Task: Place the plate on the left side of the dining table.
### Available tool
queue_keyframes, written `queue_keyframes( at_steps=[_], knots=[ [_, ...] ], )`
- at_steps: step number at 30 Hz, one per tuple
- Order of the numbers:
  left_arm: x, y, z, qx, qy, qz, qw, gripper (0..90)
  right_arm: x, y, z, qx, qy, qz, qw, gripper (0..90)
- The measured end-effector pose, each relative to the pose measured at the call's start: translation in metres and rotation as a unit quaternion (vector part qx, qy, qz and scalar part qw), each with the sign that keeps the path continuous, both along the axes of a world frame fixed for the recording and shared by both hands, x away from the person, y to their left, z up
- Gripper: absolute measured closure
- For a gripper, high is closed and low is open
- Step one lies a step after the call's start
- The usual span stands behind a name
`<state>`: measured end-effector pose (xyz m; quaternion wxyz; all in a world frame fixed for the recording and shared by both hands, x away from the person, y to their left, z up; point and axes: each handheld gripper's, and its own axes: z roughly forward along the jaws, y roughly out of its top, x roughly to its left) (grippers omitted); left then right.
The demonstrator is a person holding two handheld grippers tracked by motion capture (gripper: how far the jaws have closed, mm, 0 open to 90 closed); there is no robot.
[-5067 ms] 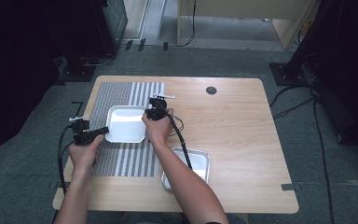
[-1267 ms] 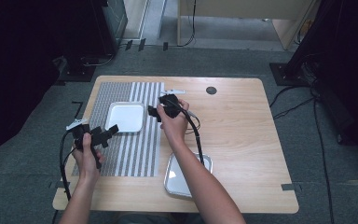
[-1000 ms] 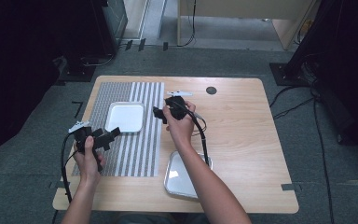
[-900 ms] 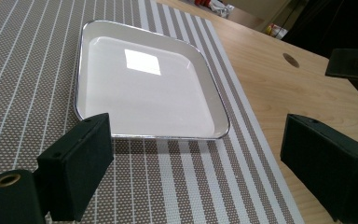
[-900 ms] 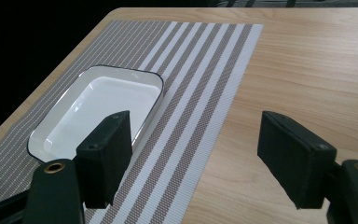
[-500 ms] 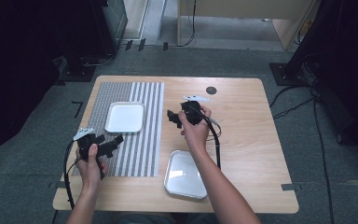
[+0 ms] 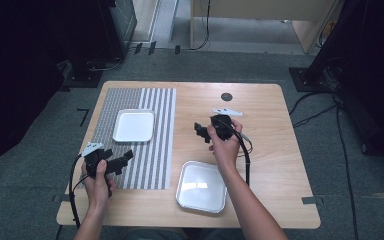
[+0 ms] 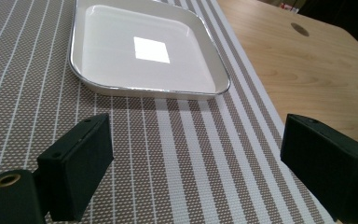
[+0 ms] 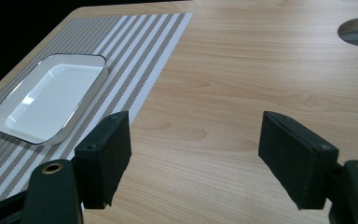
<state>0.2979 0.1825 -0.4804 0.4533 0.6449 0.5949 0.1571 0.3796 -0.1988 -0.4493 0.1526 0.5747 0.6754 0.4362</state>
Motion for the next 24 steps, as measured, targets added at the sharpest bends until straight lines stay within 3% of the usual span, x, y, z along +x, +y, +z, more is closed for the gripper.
queue_keyframes(
  at_steps=[24],
  knots=[
    [-0.016, 0.013, -0.016, 0.045, 0.012, 0.018, 0.9987, 9.2, -0.037, -0.062, -0.011, -0.008, -0.007, -0.032, 0.9994, 25.8]
  ],
)
